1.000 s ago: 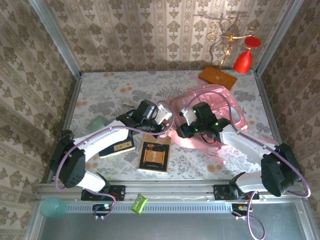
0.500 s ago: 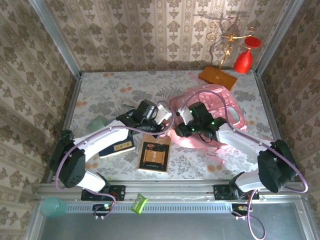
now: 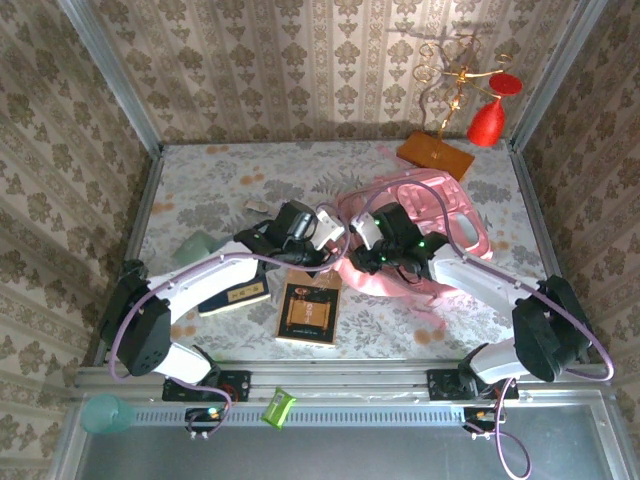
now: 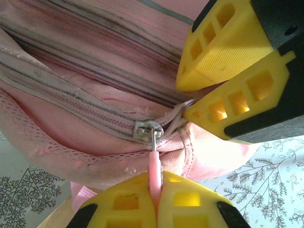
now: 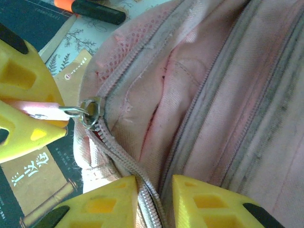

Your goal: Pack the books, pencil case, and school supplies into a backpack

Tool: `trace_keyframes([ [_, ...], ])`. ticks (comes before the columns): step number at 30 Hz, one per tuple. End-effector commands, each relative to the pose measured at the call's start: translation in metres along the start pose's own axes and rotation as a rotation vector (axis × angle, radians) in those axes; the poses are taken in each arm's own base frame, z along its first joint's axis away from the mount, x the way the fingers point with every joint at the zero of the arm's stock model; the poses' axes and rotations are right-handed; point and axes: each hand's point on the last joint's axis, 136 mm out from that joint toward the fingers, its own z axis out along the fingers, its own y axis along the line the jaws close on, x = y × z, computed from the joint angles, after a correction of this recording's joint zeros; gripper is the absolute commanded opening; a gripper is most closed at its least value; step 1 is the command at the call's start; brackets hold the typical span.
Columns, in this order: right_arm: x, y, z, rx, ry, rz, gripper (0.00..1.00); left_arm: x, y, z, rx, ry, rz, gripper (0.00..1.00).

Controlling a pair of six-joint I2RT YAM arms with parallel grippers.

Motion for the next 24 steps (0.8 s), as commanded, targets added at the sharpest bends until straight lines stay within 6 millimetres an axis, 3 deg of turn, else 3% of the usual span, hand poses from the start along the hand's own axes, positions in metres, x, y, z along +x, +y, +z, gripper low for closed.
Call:
trace_keyframes([
  [1, 0.003, -0.022, -0.021, 0.134, 0.010, 0.049, 0.30, -0.017, -0.008, -0.010, 0.011, -0.047, 0.039, 0.00],
  [7, 0.053, -0.040, -0.038, 0.277, 0.141, 0.220, 0.36, -0.019, -0.004, -0.011, 0.007, -0.053, 0.024, 0.00],
  [11, 0.067, -0.033, -0.039, 0.253, 0.163, 0.233, 0.39, -0.021, -0.003, -0.010, 0.011, -0.059, 0.019, 0.00],
  [16, 0.070, -0.018, -0.037, 0.172, 0.153, 0.211, 0.43, -0.023, -0.004, -0.011, 0.015, -0.064, 0.014, 0.00],
  [21, 0.063, -0.026, -0.032, 0.217, 0.159, 0.192, 0.43, -0.026, -0.009, -0.013, 0.043, -0.083, 0.021, 0.00],
  [24, 0.059, -0.013, -0.021, 0.140, 0.157, 0.176, 0.44, -0.027, -0.010, -0.013, 0.048, -0.082, 0.016, 0.00],
])
